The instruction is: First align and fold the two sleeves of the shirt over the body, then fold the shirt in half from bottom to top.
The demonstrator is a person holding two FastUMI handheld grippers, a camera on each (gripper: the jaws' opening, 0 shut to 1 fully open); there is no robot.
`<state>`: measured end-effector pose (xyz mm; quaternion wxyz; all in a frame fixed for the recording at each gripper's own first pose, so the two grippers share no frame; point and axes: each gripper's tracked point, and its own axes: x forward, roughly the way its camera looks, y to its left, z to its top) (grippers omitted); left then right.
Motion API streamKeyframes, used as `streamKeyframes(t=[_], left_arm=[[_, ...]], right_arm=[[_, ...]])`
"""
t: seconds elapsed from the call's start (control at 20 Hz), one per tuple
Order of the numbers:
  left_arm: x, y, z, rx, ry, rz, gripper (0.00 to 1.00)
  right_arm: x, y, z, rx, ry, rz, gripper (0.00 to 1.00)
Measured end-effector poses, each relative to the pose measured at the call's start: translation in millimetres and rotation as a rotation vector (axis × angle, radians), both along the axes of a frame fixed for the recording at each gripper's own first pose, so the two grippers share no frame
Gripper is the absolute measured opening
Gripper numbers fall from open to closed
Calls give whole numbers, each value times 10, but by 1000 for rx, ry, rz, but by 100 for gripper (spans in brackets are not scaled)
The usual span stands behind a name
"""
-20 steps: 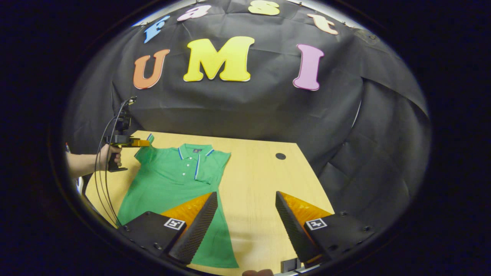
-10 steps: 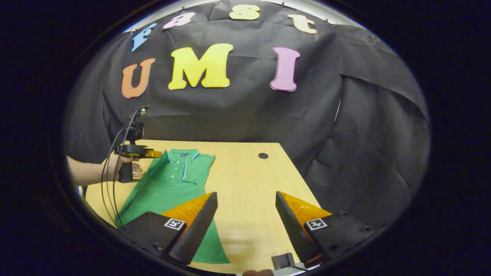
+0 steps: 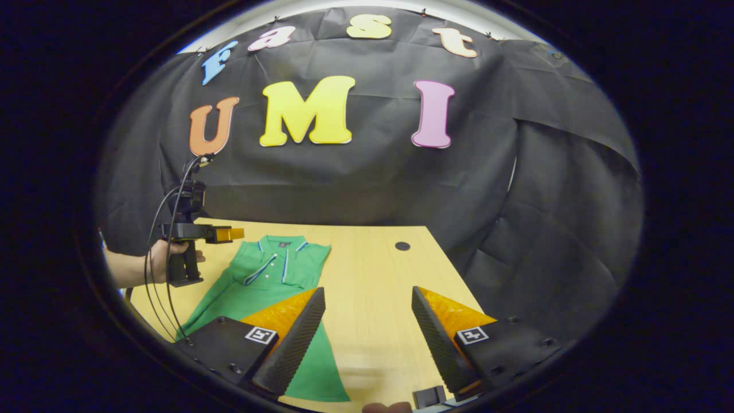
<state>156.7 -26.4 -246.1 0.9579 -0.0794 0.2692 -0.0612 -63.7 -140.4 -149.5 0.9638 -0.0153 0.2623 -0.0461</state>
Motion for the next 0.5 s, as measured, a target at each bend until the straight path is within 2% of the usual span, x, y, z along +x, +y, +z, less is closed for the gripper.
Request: streamKeyframes(t=[0.25,0.5], left_arm=[[-626,88,318,34,-44,-23,99],[-1350,359,335,112,-21,-17,99]], right_arm=[[121,242,4,54,-9,92,99],[87,357,-163,32,29,212,97]])
